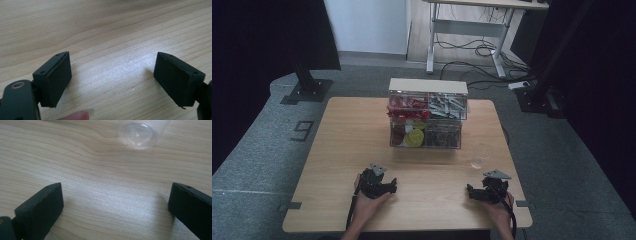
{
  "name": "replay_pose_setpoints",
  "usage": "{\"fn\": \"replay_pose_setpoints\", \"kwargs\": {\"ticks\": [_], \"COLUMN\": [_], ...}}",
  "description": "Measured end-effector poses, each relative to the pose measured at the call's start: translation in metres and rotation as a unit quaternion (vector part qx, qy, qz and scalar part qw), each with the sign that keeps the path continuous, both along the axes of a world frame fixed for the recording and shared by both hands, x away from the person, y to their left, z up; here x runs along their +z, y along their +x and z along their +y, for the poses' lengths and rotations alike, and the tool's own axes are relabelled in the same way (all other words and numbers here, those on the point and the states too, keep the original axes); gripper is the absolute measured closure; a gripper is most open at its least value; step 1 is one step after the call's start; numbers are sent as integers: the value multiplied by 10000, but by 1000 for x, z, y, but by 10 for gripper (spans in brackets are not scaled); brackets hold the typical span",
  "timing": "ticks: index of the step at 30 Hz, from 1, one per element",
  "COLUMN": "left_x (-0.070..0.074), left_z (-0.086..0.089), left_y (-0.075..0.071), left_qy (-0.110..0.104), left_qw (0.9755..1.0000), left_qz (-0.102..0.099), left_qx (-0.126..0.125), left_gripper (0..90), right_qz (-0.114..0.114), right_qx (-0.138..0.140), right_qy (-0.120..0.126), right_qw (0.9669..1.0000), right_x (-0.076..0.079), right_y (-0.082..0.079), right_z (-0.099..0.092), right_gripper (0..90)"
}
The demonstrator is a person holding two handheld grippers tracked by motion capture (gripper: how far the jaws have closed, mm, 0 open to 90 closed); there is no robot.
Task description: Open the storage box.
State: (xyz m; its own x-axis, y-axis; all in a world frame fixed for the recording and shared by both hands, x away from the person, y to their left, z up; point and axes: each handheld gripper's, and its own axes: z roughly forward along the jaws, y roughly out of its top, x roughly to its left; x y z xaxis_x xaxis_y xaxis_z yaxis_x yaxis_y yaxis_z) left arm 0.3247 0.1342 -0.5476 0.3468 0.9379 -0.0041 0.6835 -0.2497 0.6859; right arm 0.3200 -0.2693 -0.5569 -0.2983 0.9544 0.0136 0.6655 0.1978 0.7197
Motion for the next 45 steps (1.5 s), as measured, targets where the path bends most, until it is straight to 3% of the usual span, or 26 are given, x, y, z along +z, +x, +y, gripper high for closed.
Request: {"fn": "replay_pose_setpoints", "kwargs": {"ticks": [10, 19, 22, 34, 41, 45], "left_x": [0, 1, 2, 16, 22, 26], "left_z": [5, 8, 9, 16, 17, 17], "left_y": [-1, -1, -2, -10, -8, -7], "left_qy": [-3, -14, 21, -176, -367, -508], "left_qw": [10000, 10000, 9998, 9981, 9978, 9966], "left_qz": [-14, -65, -184, -588, -511, -630], "left_qx": [-57, -53, 15, -51, -187, -137], "left_gripper": [164, 215, 255, 389, 442, 504], "right_qz": [-116, -132, -148, -158, -171, -175], "right_qx": [-127, -148, -152, -157, -225, -232], "right_qy": [5, 28, 26, 31, 24, 34], "right_qw": [9999, 9998, 9998, 9997, 9996, 9996], "right_x": [1, 1, 1, 1, 1, 1], "right_y": [-5, -6, -6, -7, -8, -9], "right_z": [-1, 0, -1, -3, -3, -3], "right_gripper": [99, 118, 130, 138, 152, 154]}}
